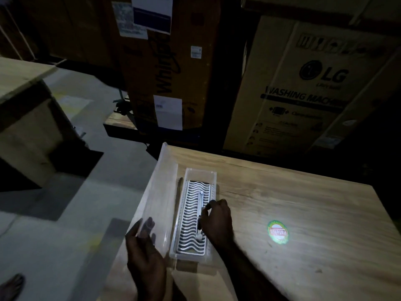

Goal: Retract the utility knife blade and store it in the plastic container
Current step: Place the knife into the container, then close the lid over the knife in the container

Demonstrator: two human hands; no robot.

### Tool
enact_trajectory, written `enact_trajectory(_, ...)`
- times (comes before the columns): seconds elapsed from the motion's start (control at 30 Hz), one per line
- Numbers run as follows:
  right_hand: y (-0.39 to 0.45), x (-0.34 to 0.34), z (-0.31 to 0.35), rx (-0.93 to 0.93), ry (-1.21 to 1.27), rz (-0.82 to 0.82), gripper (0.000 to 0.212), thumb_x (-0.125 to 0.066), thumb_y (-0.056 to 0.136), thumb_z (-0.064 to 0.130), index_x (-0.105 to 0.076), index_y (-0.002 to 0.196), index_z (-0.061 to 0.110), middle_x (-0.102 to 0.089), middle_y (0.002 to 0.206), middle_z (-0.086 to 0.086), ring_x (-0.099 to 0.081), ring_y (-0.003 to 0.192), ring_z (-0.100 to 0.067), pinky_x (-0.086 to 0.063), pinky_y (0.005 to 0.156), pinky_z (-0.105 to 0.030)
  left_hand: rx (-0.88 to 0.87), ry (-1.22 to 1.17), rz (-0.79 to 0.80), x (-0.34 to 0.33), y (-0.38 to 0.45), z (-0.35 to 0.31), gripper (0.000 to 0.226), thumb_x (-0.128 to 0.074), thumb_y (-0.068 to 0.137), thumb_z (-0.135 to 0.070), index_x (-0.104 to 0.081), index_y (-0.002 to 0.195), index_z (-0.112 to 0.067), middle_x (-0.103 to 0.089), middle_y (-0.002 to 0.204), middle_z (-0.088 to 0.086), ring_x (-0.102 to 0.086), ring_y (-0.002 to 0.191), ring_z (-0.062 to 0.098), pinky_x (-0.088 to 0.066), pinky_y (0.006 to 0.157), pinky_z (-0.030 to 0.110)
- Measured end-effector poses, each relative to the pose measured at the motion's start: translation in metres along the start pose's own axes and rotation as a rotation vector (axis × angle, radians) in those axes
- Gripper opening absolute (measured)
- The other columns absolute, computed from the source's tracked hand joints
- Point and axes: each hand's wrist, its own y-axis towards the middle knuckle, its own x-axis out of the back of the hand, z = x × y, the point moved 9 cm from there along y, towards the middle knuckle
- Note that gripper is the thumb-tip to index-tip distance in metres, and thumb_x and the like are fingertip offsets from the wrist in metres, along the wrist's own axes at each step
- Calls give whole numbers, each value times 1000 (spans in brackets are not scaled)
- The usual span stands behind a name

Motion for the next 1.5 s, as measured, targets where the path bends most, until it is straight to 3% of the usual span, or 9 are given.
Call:
enact_trajectory(0.17,6,4,-19,-193,343,47,44,-40,98,38,-69,93,6,-62,103,-25,-58,106,-37,-44,91,-37,-355,298,236,-39,-46,-39,39,-39,91,-41,-60,118,-22,-67,105,-3,-55,91,-12,-40,75,2)
enact_trajectory(0.3,3,2,-24,-272,501,116,60,-32,96,56,-70,89,11,-66,104,-20,-58,107,-32,-43,94,-38,-729,403,524,-64,-77,-10,40,-38,93,-25,-55,122,-4,-58,130,17,-51,124,22,-38,103,46)
enact_trajectory(0.5,0,0,-34,-237,445,82,24,-60,87,37,-61,86,13,-68,100,-11,-61,101,-29,-46,88,-37,-1115,631,589,-73,-103,38,30,-45,95,-27,-54,121,-14,-48,140,9,-43,129,24,-30,108,46)
enact_trajectory(0.67,-3,5,-40,-213,370,41,30,-67,83,24,-61,109,10,-74,104,-8,-68,96,-26,-50,83,-32,-1242,738,614,-80,-104,36,27,-43,94,-32,-56,114,-19,-71,110,12,-46,123,26,-23,107,52)
enact_trajectory(0.8,-1,6,-40,-172,311,51,34,-68,81,17,-61,113,13,-76,103,-8,-69,99,-27,-52,87,-34,-1081,783,760,-79,-83,53,37,-50,87,-51,-59,114,-27,-61,125,0,-31,139,19,-22,106,57)
enact_trajectory(0.97,3,6,-40,-141,277,97,41,-69,81,20,-58,121,18,-76,101,-7,-69,98,-25,-53,87,-34,-424,681,796,-77,-30,52,64,-57,74,-66,-56,125,-27,-37,143,-11,-24,140,8,-24,112,33)
enact_trajectory(1.17,-1,4,-39,-5,254,196,63,-69,81,19,-43,139,19,-69,122,-8,-64,113,-22,-51,93,-31,46,594,1066,-82,7,65,79,-76,73,-15,-34,139,-28,-51,130,-6,-50,119,5,-42,84,4)
enact_trajectory(1.37,-17,-6,-41,84,248,415,84,-66,87,22,-13,152,22,-55,141,-9,-51,131,-23,-46,103,-30,-29,874,1193,-78,8,68,86,-68,82,-25,-12,146,-38,-46,143,3,-49,127,19,-45,93,20)
enact_trajectory(1.5,-22,-14,-42,70,180,429,85,-60,89,24,-4,152,32,-57,139,-13,-62,117,-29,-51,99,-36,-39,969,1236,-78,4,69,89,-68,82,-24,-6,147,-35,-36,150,9,-41,133,21,-42,97,24)
